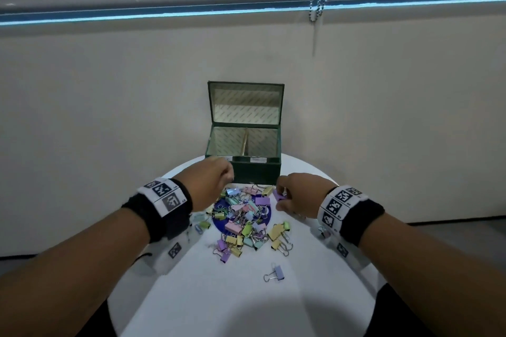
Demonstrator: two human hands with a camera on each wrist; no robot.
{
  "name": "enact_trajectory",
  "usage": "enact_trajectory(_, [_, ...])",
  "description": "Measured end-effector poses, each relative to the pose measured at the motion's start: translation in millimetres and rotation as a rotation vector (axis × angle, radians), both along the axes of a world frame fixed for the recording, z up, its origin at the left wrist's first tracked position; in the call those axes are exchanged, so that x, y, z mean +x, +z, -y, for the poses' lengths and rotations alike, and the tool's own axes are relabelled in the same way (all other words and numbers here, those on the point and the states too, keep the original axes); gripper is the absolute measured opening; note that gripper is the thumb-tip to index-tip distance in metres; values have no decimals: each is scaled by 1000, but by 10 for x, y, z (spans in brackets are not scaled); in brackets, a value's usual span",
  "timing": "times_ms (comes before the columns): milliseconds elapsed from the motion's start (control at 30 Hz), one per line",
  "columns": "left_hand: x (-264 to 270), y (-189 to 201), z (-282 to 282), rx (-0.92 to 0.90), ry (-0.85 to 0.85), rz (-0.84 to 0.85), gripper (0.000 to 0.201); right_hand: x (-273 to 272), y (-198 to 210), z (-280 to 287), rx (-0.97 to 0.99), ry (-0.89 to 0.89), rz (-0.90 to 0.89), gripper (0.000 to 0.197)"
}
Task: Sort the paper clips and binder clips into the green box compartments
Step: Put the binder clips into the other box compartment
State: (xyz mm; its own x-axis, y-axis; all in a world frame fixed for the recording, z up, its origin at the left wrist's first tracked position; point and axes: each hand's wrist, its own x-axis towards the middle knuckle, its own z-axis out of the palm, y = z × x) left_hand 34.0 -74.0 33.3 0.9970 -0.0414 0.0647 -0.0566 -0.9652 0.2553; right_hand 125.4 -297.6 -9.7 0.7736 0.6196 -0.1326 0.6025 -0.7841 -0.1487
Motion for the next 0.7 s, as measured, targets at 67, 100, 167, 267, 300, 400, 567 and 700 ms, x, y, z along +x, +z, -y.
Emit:
enact_trajectory(67, [204, 103, 79, -58, 21, 2, 15, 15, -31, 20, 26, -3, 6, 17])
enact_trajectory(100, [317, 148, 118, -83, 27, 4, 13, 17, -49, 27, 43, 2, 20, 13])
enact_trajectory(167, [548, 203, 192, -99, 43, 13, 12, 4, -59, 36, 64, 0, 59, 13])
enact_trajectory(267, [832, 240, 314, -67, 72, 18, 13, -12, -59, 46, 80, 0, 65, 17])
enact_trajectory(300, [917, 233, 345, -45, 76, 12, 13, -8, -59, 47, 88, 4, 63, 18])
enact_trajectory(400, [1085, 175, 428, 18, 74, -52, 20, -10, -31, 56, 106, 4, 41, 19])
enact_trajectory(567, [1114, 184, 489, 102, 20, -93, 42, -22, 39, 97, 155, -4, -10, 9])
enact_trajectory(700, [1012, 238, 452, 155, -21, -61, 38, -21, 37, 104, 202, 21, 17, 5])
